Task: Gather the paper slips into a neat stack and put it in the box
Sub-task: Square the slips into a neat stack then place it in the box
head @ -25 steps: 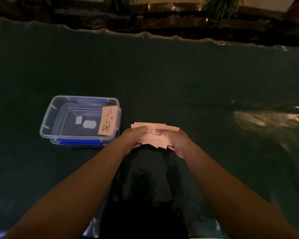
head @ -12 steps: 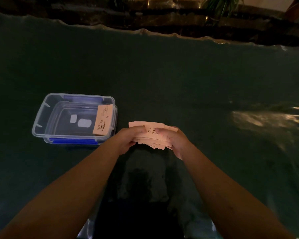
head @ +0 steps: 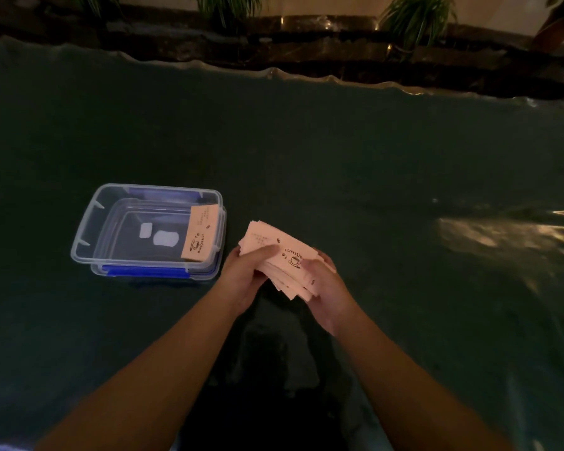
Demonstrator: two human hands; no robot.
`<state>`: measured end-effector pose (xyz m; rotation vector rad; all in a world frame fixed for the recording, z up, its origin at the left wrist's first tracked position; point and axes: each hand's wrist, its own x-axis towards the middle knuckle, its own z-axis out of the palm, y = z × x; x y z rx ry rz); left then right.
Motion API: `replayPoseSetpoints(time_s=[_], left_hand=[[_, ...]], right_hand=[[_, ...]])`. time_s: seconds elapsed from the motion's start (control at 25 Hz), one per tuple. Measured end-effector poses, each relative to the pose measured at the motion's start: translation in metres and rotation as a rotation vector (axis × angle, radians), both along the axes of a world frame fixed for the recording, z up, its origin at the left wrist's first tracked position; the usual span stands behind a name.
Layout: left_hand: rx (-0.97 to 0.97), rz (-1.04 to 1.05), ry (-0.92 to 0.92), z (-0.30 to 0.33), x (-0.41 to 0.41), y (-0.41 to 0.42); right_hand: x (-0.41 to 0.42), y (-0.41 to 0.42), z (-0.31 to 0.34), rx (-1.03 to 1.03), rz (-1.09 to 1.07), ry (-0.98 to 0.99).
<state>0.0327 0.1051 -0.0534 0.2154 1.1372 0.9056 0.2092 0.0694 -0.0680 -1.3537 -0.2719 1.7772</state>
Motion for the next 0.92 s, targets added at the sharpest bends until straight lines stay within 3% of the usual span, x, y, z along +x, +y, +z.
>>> replayPoseSetpoints(time_s=[0.08, 0.2, 0.48, 0.68, 0.92], left_hand=[[0.027, 0.006, -0.019, 0.005, 0.007, -0.009], [0.133, -0.166, 0.05, 0.011, 0.01, -0.018], [0.37, -0.576, 0.335, 0.018, -0.007, -0.021], [0.59, -0.689, 0.506, 0.007, -0.013, -0.018], [0.626, -0.668, 0.511, -0.031, -0.019, -0.032]], right_hand=[[-0.004, -0.011, 0.001, 0.057, 0.026, 0.064], [0.001, -0.022, 0.004, 0.102, 0.158, 0.051], [0.026, -0.011, 0.014, 0.264, 0.606, -0.396], [0.015, -0.008, -0.001, 0.371, 0.63, -0.532], [-0.002, -0.031, -0.026, 0.435, 0.616, -0.445]])
